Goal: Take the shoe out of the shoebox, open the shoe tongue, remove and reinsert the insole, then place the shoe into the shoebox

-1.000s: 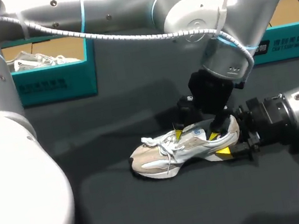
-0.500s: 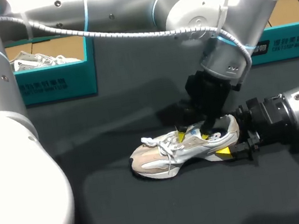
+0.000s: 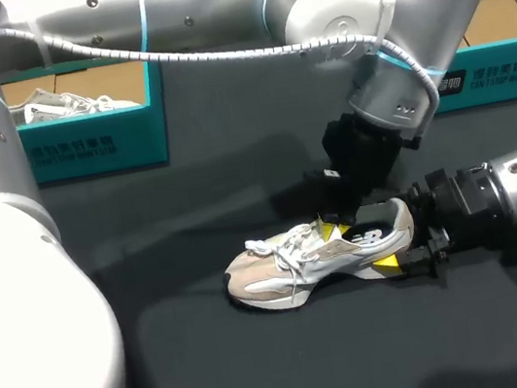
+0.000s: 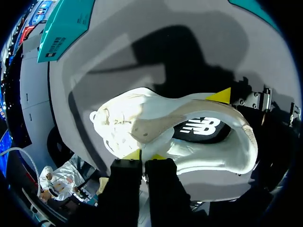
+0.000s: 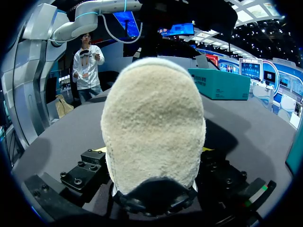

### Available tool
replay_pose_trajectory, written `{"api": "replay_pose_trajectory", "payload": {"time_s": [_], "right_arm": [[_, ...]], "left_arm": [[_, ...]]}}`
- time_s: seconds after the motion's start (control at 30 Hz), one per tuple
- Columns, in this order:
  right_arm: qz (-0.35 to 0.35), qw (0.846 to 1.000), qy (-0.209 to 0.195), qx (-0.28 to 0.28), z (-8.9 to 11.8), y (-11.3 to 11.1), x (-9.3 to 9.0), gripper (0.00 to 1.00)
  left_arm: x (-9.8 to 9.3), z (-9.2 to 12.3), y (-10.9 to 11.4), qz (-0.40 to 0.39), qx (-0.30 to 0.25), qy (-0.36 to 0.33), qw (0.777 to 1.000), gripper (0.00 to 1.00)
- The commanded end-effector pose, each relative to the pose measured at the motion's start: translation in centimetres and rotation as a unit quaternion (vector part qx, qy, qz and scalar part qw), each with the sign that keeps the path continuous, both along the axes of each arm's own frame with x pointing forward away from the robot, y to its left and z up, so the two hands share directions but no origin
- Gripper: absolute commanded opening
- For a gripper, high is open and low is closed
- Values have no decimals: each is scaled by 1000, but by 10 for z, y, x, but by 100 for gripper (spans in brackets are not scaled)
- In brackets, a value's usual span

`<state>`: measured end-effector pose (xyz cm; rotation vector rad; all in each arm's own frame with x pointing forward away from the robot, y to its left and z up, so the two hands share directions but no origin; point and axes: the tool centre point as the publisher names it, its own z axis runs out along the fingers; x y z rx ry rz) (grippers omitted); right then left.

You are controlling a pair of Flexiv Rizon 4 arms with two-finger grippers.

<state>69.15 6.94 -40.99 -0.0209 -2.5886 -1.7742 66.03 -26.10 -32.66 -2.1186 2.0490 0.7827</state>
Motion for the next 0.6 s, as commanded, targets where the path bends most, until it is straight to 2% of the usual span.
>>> {"api": "replay_pose_trajectory", "payload": {"time_s": [0.03,0.4,0.6], "right_arm": [[-1,1000,0,-1,-2,3,-1,0],[-1,1000,0,-1,-2,3,-1,0],[-1,1000,0,-1,-2,3,-1,0]], "left_arm": [[-8,9,11,92,15,-53,994,0],[-16,31,49,135,-47,-94,985,0],[-19,32,66,158,-56,-103,980,0]]}}
